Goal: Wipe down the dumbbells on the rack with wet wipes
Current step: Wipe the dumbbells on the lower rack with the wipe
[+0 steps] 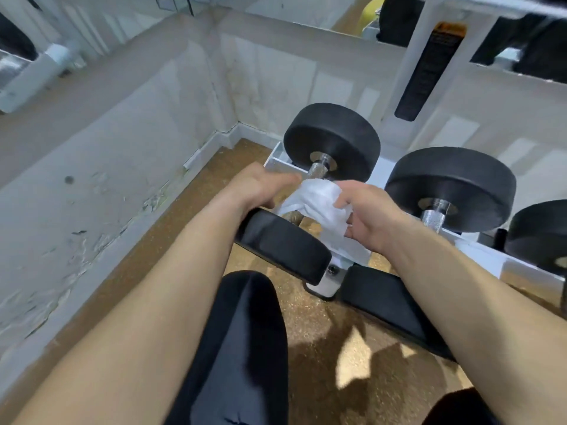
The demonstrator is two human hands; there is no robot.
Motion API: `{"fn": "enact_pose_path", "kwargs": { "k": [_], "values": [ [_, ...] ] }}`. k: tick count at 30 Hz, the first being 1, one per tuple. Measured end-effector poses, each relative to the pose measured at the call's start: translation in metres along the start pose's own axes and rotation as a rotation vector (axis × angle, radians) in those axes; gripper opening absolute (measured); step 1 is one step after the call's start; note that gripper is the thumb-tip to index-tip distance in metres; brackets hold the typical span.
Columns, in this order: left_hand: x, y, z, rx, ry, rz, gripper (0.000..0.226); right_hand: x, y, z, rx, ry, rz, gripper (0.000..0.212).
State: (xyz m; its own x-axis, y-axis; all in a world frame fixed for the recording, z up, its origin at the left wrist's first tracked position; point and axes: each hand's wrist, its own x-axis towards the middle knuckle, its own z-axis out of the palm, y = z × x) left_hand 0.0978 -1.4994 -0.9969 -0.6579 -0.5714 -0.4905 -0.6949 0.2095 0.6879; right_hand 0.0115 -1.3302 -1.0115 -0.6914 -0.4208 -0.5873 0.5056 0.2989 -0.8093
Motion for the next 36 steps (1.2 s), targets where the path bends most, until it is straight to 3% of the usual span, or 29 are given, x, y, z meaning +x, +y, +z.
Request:
{"fn": "enact_pose_path", "kwargs": {
  "k": [3, 8, 10, 14, 19, 22, 25, 27, 28, 30, 32, 33, 36],
  "values": [
    [0.003, 0.005, -0.007, -0.030, -0.176, -0.022, 0.060, -0.002, -0.004, 0.002, -0.022, -0.084, -0.137, 0.040],
    [0.009, -0.002, -0.007, -0.036, -0.306, 0.081, 0.041, 0.003, -0.007, 0.001, 0.133, -0.201, -0.229, 0.036],
    [0.013, -0.006, -0.005, -0.062, -0.270, 0.109, 0.028, 0.004, -0.008, -0.002, 0.107, -0.162, -0.211, 0.037],
    [0.015, -0.014, 0.002, -0.157, -0.033, 0.181, 0.023, 0.005, -0.006, -0.007, -0.061, 0.027, -0.144, 0.039],
    [-0.002, -0.007, 0.009, -0.142, 0.258, 0.432, 0.011, -0.001, -0.005, -0.001, -0.104, 0.115, -0.208, 0.015],
    [-0.017, 0.014, 0.021, -0.186, 0.271, 0.504, 0.012, -0.012, -0.014, 0.011, 0.013, 0.044, -0.330, 0.018],
    [-0.032, 0.028, 0.022, -0.294, 0.062, 0.509, 0.009, -0.020, -0.024, 0.015, 0.076, -0.121, -0.412, 0.027],
    [-0.036, 0.024, 0.009, -0.420, -0.092, 0.457, 0.021, -0.017, -0.026, 0.010, -0.044, -0.184, -0.501, 0.021],
    [-0.037, 0.019, 0.002, -0.457, -0.089, 0.433, 0.023, -0.013, -0.026, 0.007, -0.113, -0.159, -0.521, 0.022],
    [-0.034, 0.005, -0.006, -0.472, 0.095, 0.417, 0.022, -0.004, -0.028, 0.002, -0.347, -0.001, -0.625, 0.026],
    [-0.031, -0.009, -0.003, -0.456, 0.313, 0.387, 0.020, 0.003, -0.029, 0.003, -0.696, 0.170, -0.866, 0.029],
    [-0.030, -0.014, 0.002, -0.416, 0.362, 0.367, 0.019, 0.007, -0.029, 0.004, -0.853, 0.157, -0.983, 0.031],
    [-0.032, -0.021, 0.014, -0.305, 0.321, 0.309, 0.017, 0.023, -0.015, 0.009, -1.278, -0.131, -1.230, 0.026]
  ]
}}
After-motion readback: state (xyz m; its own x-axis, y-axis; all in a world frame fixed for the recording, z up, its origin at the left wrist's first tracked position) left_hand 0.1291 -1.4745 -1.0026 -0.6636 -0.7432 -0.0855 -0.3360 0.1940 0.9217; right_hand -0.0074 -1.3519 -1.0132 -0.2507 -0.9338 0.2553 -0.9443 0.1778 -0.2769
